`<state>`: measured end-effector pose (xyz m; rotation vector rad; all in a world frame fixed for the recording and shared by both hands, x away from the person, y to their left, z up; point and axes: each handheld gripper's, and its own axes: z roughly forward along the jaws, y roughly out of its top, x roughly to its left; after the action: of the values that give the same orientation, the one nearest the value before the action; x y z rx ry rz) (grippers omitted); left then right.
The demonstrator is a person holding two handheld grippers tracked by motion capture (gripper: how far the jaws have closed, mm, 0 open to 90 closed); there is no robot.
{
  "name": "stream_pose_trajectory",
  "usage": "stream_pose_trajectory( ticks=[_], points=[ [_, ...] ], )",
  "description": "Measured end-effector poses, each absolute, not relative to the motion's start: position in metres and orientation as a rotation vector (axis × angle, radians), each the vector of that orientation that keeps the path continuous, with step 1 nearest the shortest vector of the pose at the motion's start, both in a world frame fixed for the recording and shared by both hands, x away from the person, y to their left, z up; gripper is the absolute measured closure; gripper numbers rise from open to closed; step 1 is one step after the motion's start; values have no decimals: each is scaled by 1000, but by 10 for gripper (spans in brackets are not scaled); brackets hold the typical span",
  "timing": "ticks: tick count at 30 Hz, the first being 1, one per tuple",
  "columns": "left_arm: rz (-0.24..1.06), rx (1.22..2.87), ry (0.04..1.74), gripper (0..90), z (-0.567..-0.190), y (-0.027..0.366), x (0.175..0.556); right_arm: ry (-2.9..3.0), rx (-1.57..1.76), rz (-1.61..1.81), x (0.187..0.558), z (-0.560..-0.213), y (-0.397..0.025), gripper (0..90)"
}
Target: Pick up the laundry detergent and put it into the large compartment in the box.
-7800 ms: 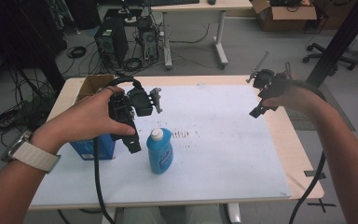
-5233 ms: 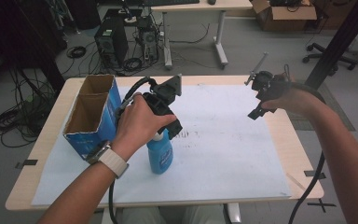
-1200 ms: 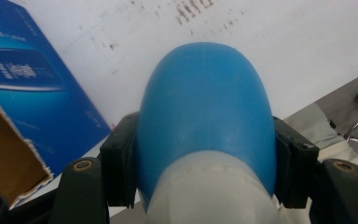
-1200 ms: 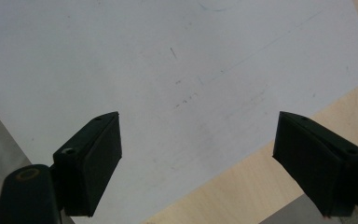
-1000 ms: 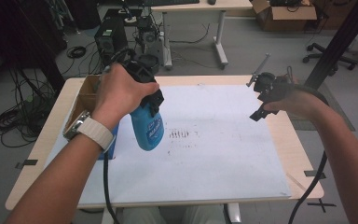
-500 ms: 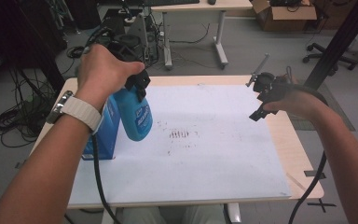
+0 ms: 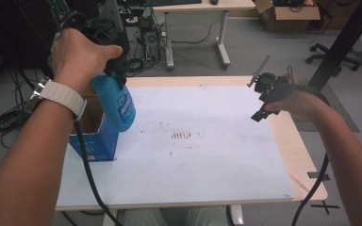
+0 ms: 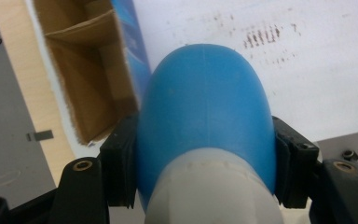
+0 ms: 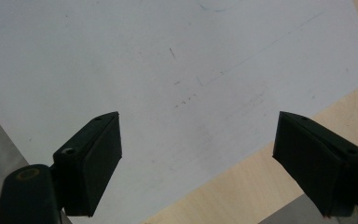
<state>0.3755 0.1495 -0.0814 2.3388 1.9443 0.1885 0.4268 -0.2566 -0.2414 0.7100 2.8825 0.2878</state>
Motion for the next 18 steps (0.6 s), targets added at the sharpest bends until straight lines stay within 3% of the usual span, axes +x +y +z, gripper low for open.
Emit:
stream_pose_trajectory(
  ticks=[18],
  points=[
    [303,2233,2050,376,-70,186,385,2885,725,276,428,-244,-257,154]
  ],
)
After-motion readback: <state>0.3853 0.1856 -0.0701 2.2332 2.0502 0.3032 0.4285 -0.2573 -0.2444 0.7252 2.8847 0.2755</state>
